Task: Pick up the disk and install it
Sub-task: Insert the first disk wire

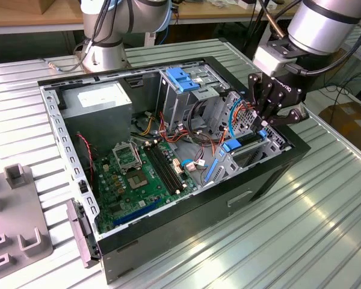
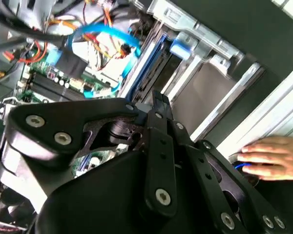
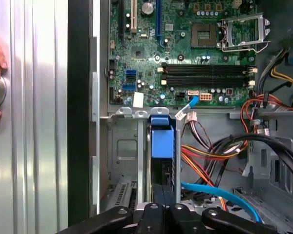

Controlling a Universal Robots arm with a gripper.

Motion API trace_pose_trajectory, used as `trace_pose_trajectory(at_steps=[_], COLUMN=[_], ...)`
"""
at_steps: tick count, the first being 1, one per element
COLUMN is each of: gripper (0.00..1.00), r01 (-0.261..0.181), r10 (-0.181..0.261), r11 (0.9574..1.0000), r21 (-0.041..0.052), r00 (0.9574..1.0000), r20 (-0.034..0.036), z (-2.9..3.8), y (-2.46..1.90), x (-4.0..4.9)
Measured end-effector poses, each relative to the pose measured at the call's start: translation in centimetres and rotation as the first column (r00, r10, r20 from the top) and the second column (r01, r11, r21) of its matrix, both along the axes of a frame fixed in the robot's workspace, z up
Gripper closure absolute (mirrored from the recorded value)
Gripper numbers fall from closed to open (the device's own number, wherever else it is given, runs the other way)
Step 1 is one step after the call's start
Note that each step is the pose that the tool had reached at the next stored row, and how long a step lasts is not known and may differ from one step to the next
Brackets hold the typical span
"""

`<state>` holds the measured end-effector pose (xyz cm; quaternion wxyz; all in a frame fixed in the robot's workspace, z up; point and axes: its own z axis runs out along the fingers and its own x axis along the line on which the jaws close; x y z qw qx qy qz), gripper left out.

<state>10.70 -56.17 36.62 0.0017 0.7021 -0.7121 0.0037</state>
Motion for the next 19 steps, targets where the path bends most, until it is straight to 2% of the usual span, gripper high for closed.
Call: trace_pose_trajectory(at_steps=[3,7,10,14,15,16,19], gripper=[0.89,0.89,0.89,0.89,0.89,0.89,0.89], r01=[0.001,0.001,0.008,0.017,0.018,0.011,-0.032], r10=[-0.001,-0.001,-0.008,-0.017,-0.017,-0.011,0.032], r11=[1.0,1.0,0.9999,0.9997,0.9994,0.9995,0.9991], r21=[-0.0002,-0.0037,-0.0084,-0.0195,-0.0284,-0.0285,-0.0292], r00=[1.0,1.0,1.0,0.9998,0.9998,0.9999,0.9995], r20=[0.0,0.0,0.0014,0.0029,0.003,0.003,0.0045], z=[0.11,0.61,1.25,1.92,1.92,1.93,1.92], y=[0.24,0.41,0.64,1.55,2.22,2.65,2.78], x=[1.03,1.61,2.33,2.89,2.99,3.01,3.03])
